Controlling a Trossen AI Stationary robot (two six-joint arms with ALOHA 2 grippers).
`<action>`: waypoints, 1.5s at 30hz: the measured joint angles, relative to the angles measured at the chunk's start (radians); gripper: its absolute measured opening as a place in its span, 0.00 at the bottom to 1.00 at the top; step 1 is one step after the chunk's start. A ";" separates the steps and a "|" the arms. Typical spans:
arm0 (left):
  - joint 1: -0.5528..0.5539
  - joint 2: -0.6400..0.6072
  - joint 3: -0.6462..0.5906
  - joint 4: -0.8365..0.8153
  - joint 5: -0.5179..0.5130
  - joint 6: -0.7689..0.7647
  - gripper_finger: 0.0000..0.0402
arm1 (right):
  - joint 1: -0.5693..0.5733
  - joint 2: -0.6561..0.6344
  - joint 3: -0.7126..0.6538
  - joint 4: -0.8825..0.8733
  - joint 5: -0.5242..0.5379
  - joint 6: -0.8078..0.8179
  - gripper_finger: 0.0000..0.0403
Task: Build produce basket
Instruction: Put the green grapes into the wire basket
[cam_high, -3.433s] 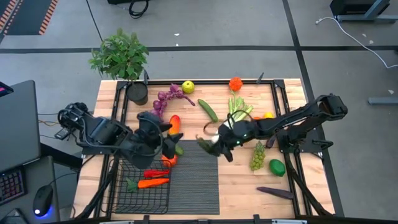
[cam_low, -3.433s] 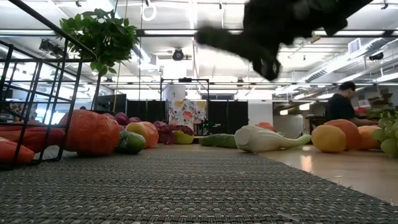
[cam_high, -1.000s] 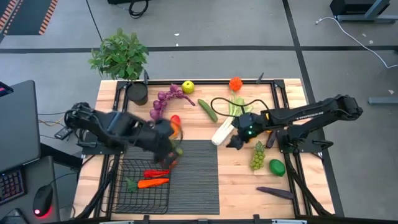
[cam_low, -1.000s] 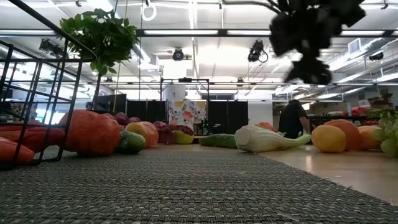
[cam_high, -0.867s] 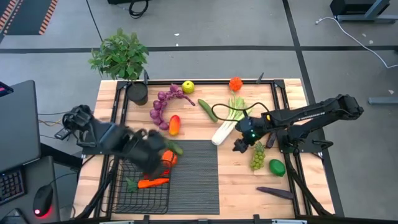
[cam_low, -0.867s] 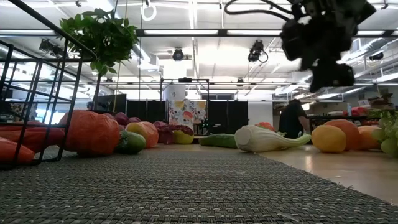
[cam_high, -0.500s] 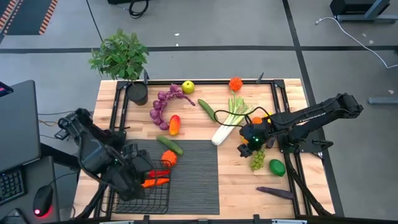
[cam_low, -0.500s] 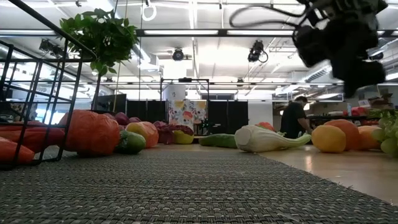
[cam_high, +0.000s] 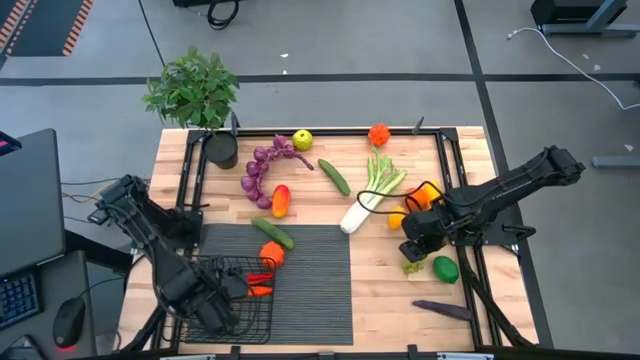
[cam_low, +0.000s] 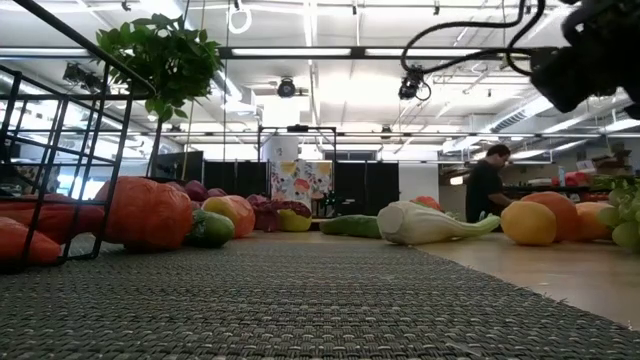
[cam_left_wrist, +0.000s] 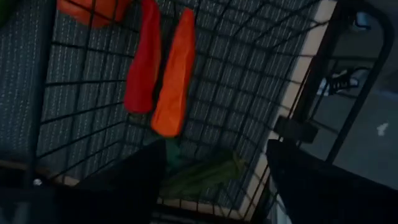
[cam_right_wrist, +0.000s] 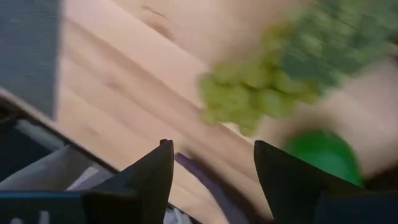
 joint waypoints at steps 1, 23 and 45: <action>0.004 -0.001 0.000 0.000 0.000 0.005 0.74 | 0.002 -0.004 0.000 -0.034 0.001 0.003 0.58; 0.176 -0.040 0.214 -0.003 -0.099 0.018 0.78 | -0.029 0.007 -0.130 0.035 0.100 0.147 0.93; 0.345 -0.040 0.338 -0.006 -0.107 0.021 0.77 | -0.029 0.007 -0.306 0.519 0.359 0.178 0.92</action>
